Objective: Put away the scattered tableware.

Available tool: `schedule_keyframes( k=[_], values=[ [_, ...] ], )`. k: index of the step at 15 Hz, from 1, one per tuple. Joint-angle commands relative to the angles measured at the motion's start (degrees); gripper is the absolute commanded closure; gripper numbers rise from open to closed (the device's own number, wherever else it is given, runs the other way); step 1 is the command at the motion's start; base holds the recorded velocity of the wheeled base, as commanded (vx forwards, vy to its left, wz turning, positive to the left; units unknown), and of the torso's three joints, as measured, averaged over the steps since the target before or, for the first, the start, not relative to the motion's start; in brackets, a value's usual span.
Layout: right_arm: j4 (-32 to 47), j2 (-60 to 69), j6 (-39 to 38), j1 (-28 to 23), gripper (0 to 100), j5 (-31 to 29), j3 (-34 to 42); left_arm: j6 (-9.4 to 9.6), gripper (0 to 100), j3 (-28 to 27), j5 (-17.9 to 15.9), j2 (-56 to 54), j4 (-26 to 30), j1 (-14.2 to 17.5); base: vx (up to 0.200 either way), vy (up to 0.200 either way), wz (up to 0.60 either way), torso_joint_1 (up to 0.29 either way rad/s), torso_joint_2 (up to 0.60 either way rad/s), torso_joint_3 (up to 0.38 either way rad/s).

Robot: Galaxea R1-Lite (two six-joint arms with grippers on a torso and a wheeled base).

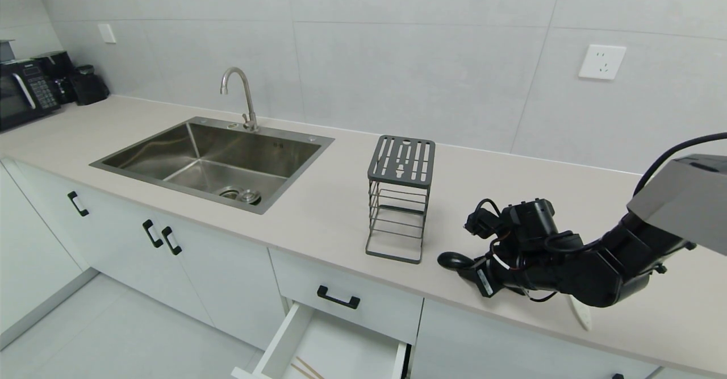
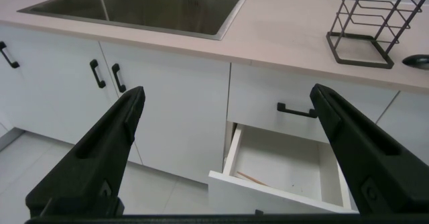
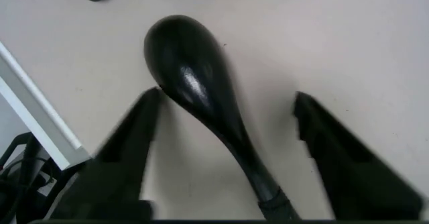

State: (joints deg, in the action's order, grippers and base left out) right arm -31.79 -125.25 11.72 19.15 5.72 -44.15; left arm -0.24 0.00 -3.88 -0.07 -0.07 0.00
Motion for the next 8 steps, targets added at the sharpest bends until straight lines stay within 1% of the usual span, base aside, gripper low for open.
schedule_keyframes(
  k=[1,8],
  values=[
    [0.3,-0.3,0.0,-0.2,100,-0.6,0.1,-0.02,0,0.0,0.0,0.1,0.0,0.0,0.000,0.000,0.00,0.000,0.00,0.000],
    [0.3,3.5,0.3,-0.1,100,-0.6,1.4,-0.02,0,0.0,0.0,0.1,0.0,0.0,0.000,0.000,0.00,0.000,0.00,0.000]
  ],
)
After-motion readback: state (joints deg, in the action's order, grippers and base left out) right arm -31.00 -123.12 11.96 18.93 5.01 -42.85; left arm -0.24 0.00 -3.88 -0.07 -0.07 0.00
